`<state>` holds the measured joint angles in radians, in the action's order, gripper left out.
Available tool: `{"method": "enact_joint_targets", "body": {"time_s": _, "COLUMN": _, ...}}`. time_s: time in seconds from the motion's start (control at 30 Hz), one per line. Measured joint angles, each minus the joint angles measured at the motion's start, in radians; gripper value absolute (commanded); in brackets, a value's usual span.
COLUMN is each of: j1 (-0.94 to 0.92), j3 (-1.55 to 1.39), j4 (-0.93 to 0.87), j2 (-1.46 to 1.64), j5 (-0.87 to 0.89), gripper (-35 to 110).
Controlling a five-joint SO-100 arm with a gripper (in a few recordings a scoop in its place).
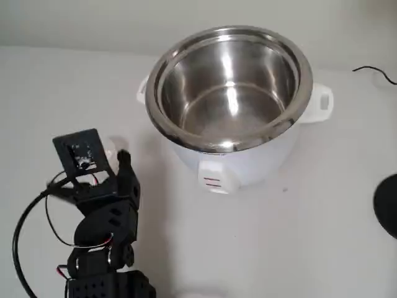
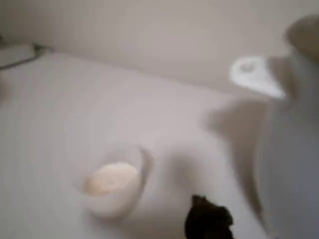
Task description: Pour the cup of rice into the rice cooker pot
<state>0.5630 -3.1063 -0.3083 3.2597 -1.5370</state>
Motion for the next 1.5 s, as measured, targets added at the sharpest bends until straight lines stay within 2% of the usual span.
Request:
{"method": "enact_joint_targets", "body": {"time_s": 0.23, "j1": 0.014, "j3": 0.025, "j4": 0.390, "j2": -0.446, "j5": -0.008, "gripper": 65}}
{"method": "enact_joint_targets", "body": {"time_s": 0.43, "j1": 0.011, "j3": 0.152, "j4": 0.884, "j2": -1.034, "j5": 0.008, "gripper": 65}}
{"method": "enact_joint_targets", "body": {"time_s": 0.7, "j1": 0.014, "j3": 0.253, "j4": 1.256, "j2": -1.483, "j5": 0.003, "gripper": 65}}
{"method": "enact_joint_targets", "body": {"time_s": 1.07, "j1": 0.025, "j3": 0.440, "j4": 1.608, "j2": -1.974, "j5": -0.018, "gripper": 65}}
{"method": "enact_joint_targets", "body": {"time_s": 1.23, "j1": 0.043, "j3": 0.497, "j4": 1.695, "j2": -2.112, "j5": -0.020, "gripper": 65}}
{"method": "enact_joint_targets", "body": {"time_s": 1.5, "j1": 0.066, "j3": 0.607, "j4": 1.738, "j2": -2.233, "j5": -0.020, "gripper": 65}}
